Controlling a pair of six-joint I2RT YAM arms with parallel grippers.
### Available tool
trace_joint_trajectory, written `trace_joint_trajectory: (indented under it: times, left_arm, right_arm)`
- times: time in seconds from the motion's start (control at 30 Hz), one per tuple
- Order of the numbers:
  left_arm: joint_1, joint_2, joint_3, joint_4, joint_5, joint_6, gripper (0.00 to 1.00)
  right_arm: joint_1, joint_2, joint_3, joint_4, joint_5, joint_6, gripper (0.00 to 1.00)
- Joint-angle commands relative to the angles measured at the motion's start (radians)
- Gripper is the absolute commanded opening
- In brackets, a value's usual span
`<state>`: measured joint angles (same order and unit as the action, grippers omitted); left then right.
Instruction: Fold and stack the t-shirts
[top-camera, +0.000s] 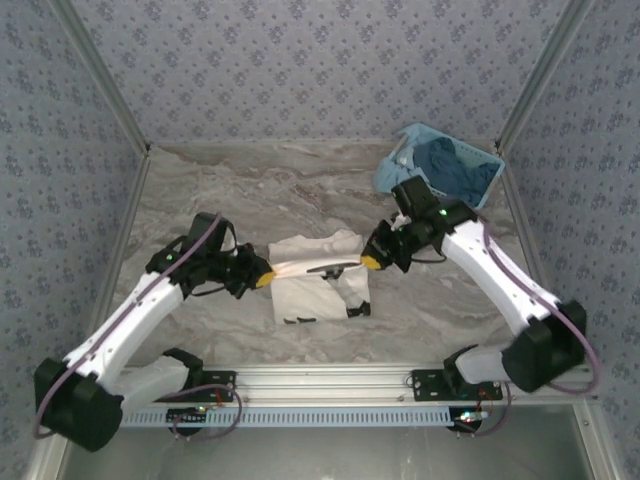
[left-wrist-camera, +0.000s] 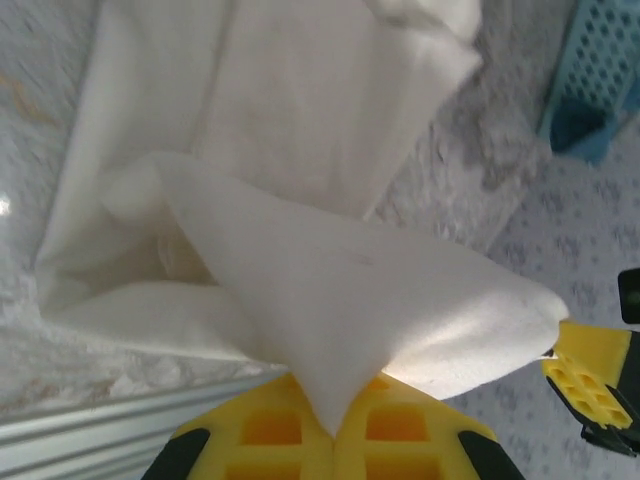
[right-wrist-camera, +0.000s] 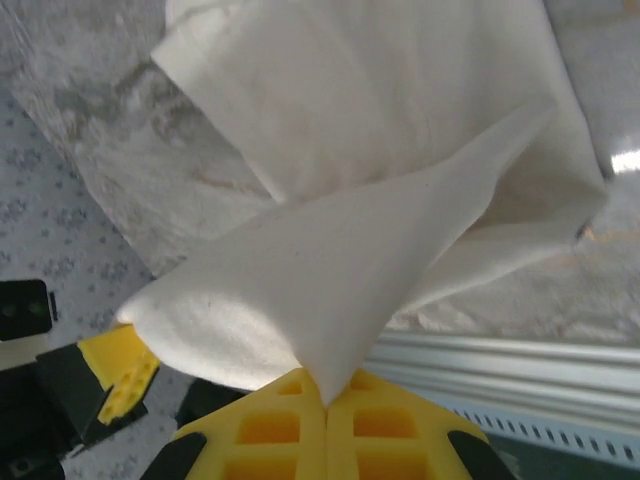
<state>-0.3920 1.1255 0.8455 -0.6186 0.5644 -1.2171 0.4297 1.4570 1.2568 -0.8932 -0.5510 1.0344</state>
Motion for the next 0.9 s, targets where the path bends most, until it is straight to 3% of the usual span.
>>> trace_joint_trajectory:
  times: [0.0, 0.07, 0.13, 0.23, 0.3, 0.4, 0.57, 0.7, 0.8, 0.87]
  left_arm:
    - [0.063, 0.155, 0.069, 0.065, -0.035, -0.027, 0.0]
    - [0.091, 0.284, 0.116, 0.156, -0.007, 0.005, 0.03]
    - [0.115, 0.418, 0.196, 0.205, 0.02, 0.046, 0.09]
    - [0.138, 0.602, 0.358, 0.2, 0.038, 0.149, 0.4]
    - [0.146, 0.685, 0.448, 0.159, 0.055, 0.212, 0.46]
    - [0.159, 0.654, 0.45, 0.111, 0.01, 0.262, 0.5]
    - [0.158, 0.433, 0.302, 0.004, -0.076, 0.293, 0.49]
    - [0.093, 0.224, 0.095, -0.049, -0.044, 0.141, 0.43]
    - [-0.043, 0.075, -0.07, 0.047, -0.034, -0.135, 0.42]
    - [-0.16, -0.017, -0.157, 0.153, -0.117, -0.37, 0.4]
  right_arm:
    - [-0.046, 0.161, 0.076, 0.12, -0.009, -0.087, 0.0]
    - [-0.063, 0.263, 0.141, 0.147, 0.0, -0.119, 0.0]
    - [-0.076, 0.363, 0.202, 0.168, 0.003, -0.147, 0.11]
    - [-0.102, 0.477, 0.263, 0.16, 0.068, -0.179, 0.35]
    - [-0.114, 0.493, 0.272, 0.166, 0.132, -0.192, 0.46]
    - [-0.12, 0.473, 0.274, 0.169, 0.169, -0.201, 0.5]
    - [-0.097, 0.323, 0.171, 0.199, 0.25, -0.224, 0.49]
    - [-0.06, 0.108, -0.043, 0.27, 0.279, -0.233, 0.49]
    - [-0.047, -0.053, -0.249, 0.368, 0.226, -0.176, 0.49]
    - [-0.033, -0.149, -0.365, 0.434, 0.192, -0.121, 0.5]
